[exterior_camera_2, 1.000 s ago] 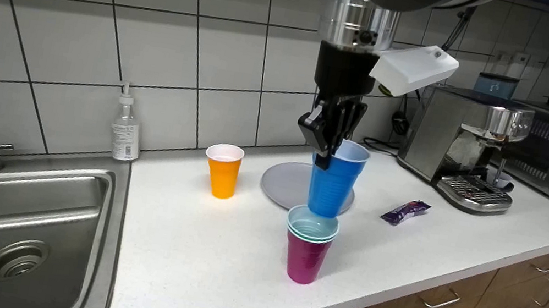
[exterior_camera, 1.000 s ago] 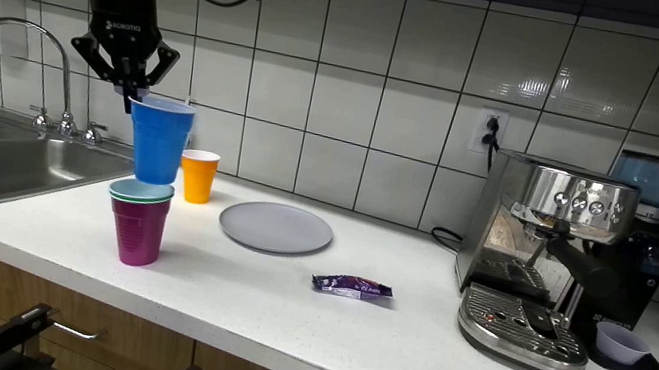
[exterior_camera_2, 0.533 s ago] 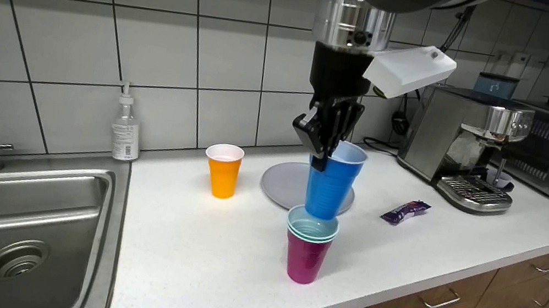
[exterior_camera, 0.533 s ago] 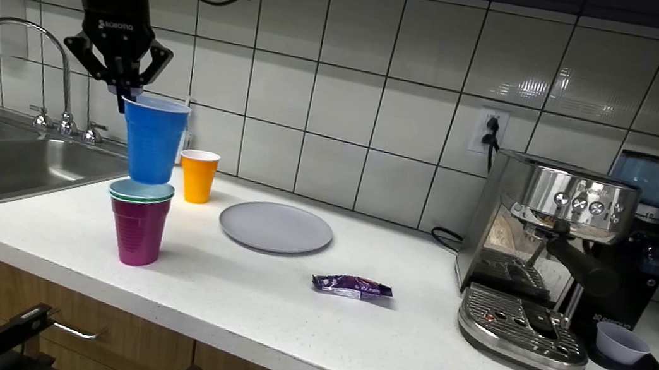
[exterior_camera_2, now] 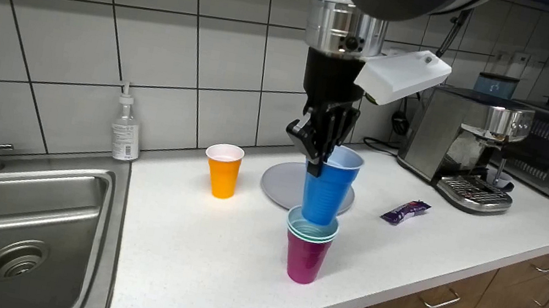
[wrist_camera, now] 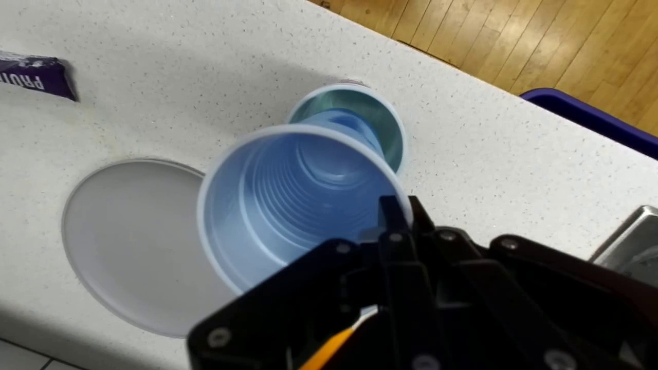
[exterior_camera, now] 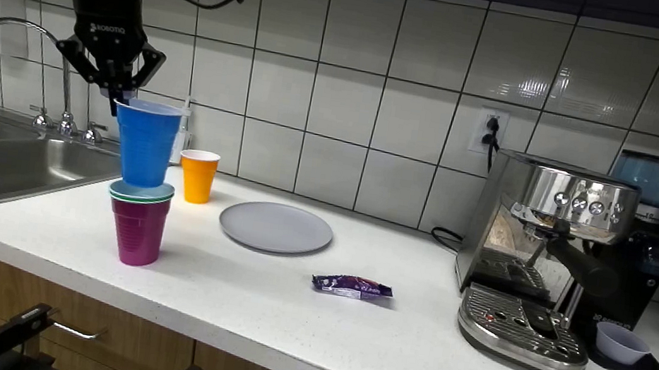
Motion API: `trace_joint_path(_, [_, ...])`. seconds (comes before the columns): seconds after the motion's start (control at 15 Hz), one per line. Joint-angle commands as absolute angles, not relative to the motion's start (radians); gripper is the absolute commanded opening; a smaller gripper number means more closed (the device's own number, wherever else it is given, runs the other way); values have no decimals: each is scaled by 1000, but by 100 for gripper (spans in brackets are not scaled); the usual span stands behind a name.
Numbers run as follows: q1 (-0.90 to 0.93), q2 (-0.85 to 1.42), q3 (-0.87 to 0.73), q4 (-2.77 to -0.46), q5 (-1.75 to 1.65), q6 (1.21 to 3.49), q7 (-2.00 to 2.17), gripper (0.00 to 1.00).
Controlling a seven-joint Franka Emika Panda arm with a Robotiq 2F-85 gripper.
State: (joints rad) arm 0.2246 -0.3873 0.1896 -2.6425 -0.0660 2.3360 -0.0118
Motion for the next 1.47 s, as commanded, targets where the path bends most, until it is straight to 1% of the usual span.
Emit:
trace_joint_path(0.0, [228,-379,206,-2644,-54,2351,22,1])
trace_joint_path(1.4, [213,-322,221,-2651,-89,2416,43,1])
